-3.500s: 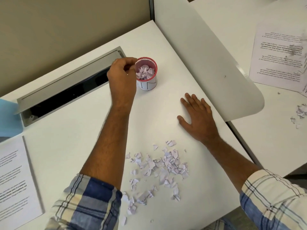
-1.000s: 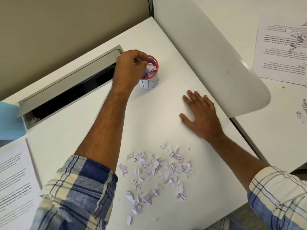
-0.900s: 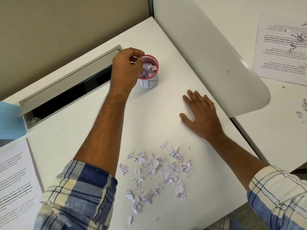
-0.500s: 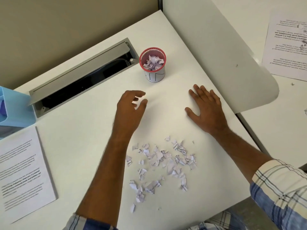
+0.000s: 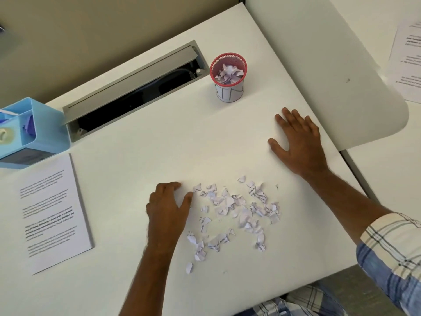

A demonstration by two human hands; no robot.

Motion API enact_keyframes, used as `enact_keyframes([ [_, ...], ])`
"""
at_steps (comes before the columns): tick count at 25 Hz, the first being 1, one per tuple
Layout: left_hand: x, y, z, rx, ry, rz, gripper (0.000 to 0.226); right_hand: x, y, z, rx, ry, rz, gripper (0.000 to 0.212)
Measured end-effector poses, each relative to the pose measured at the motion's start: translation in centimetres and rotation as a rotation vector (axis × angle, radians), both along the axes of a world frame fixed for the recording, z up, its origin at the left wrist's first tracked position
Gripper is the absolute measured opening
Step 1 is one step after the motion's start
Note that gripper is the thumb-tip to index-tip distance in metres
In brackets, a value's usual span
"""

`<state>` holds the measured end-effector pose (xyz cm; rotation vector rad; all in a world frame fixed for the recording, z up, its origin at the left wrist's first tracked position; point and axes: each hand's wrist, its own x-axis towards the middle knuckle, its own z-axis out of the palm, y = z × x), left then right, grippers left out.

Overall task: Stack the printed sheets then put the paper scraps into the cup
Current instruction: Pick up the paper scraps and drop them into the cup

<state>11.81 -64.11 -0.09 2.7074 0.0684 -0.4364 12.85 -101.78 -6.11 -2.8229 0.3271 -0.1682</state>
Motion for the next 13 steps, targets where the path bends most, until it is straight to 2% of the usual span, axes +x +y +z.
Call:
enact_keyframes([
  [3, -1.2, 0.0, 0.5, 0.04, -0.003, 0.084, 0.05, -0.1, 0.0, 0.0, 0.0, -0.014, 0.005, 0.065],
  [7, -2.5, 0.5, 0.3, -0.063, 0.042, 0.189, 0.07, -0.1, 0.0, 0.0, -0.002, -0.02, 0.01, 0.065],
  [13, -3.8, -0.3, -0.2, -0.234, 0.059, 0.162, 0.067, 0.0, -0.2, -0.4, -0.024, -0.034, 0.004, 0.065],
])
